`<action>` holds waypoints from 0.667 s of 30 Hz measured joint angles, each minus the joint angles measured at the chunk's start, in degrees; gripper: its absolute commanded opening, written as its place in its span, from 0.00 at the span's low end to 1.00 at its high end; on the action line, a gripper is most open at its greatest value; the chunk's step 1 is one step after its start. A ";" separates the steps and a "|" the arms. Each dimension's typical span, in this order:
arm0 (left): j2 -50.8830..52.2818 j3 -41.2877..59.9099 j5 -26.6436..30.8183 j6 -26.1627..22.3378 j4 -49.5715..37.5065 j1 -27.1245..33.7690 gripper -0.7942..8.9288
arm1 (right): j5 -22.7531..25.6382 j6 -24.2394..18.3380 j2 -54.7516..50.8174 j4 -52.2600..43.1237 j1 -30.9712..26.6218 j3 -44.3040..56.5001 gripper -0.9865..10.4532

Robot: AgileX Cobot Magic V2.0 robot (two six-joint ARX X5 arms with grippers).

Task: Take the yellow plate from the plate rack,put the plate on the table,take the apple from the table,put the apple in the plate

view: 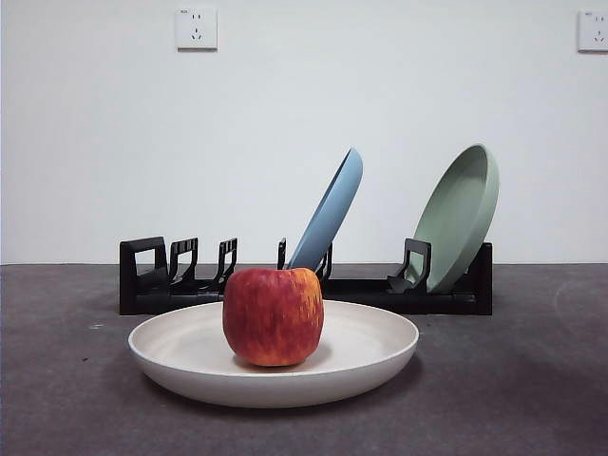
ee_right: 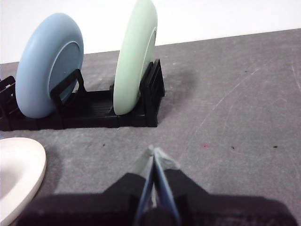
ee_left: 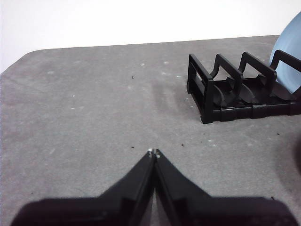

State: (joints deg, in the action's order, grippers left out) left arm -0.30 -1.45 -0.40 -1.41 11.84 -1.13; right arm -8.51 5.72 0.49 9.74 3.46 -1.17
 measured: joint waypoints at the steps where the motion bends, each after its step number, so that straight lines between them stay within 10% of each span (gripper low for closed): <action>1: 0.00 0.00 0.00 0.00 0.00 0.00 0.08 | 0.02 0.09 0.15 0.00 0.00 0.00 0.08; 20: 0.00 0.00 0.02 0.00 0.00 0.00 0.08 | 0.00 0.13 0.39 0.00 0.00 0.00 0.08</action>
State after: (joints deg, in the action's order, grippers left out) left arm -0.30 -1.45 -0.38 -1.41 11.84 -1.13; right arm -8.51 5.85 0.89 9.74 3.46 -1.17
